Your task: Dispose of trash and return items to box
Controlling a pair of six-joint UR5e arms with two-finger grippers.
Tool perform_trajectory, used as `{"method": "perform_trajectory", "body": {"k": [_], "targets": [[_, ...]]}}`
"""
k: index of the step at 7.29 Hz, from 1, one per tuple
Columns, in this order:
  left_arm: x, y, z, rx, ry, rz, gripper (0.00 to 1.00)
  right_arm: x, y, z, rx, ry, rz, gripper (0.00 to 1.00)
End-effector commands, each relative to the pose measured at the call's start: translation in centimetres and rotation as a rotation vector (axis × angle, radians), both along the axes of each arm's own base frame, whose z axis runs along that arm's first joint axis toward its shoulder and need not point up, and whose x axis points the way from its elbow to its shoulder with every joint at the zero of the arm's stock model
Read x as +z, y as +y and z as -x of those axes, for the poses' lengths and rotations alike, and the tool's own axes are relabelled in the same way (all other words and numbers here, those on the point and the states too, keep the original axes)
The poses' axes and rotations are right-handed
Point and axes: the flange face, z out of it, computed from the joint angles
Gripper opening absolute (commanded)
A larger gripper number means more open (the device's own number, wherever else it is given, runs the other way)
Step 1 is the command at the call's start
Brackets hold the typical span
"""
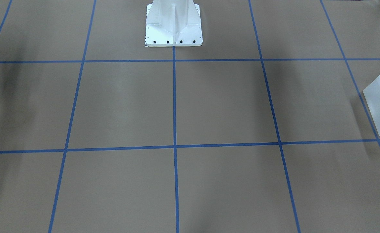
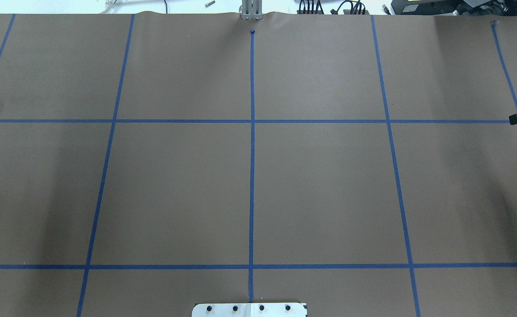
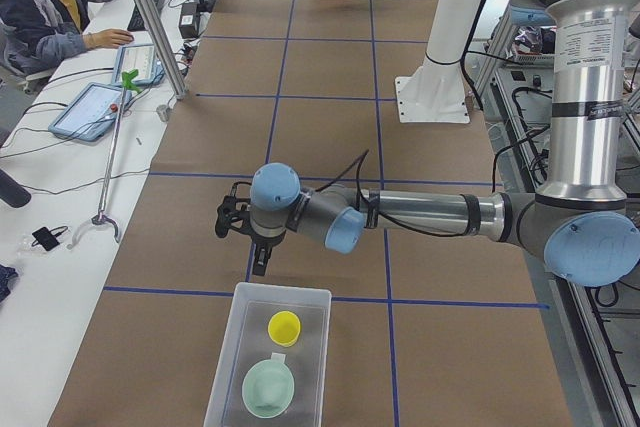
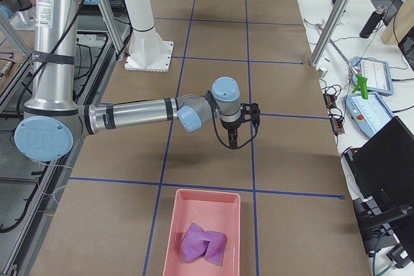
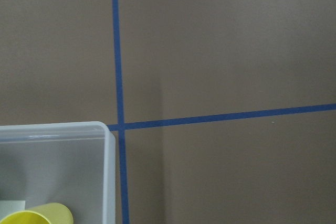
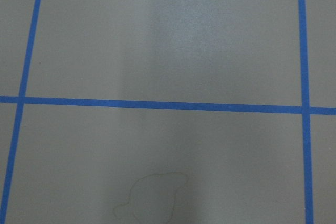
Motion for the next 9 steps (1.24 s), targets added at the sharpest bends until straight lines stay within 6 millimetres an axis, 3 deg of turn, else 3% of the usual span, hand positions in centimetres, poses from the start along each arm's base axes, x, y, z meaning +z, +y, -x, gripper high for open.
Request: {"method": "perform_trajectory", "body": {"k": [1, 2, 4, 6, 9], "targets": [[-2.6, 0.7, -0.7, 0.011, -0.015, 0.031, 0.97, 0.5, 0.4, -0.3, 0.006, 0.02, 0.005, 1.0], [-2.2, 0.7, -0.8, 0.014, -0.015, 0.041, 0.97, 1.9, 1.6, -0.5, -0.011, 0.029, 0.02, 1.0], [-1.6, 0.9, -0.7, 0.016, -0.018, 0.05, 0.97, 0.3, 1.8, -0.4, -0.036, -0.002, 0.007, 1.0], [-1.0, 1.0, -0.8, 0.02, -0.021, 0.06, 0.97, -0.9, 1.9, -2.8, -0.038, -0.1, 0.053, 1.0], [0.2, 0.9, -0.8, 0.021, -0.025, 0.076, 0.97, -3.7, 2.4, -3.7, -0.058, -0.072, 0.03, 1.0]]}}
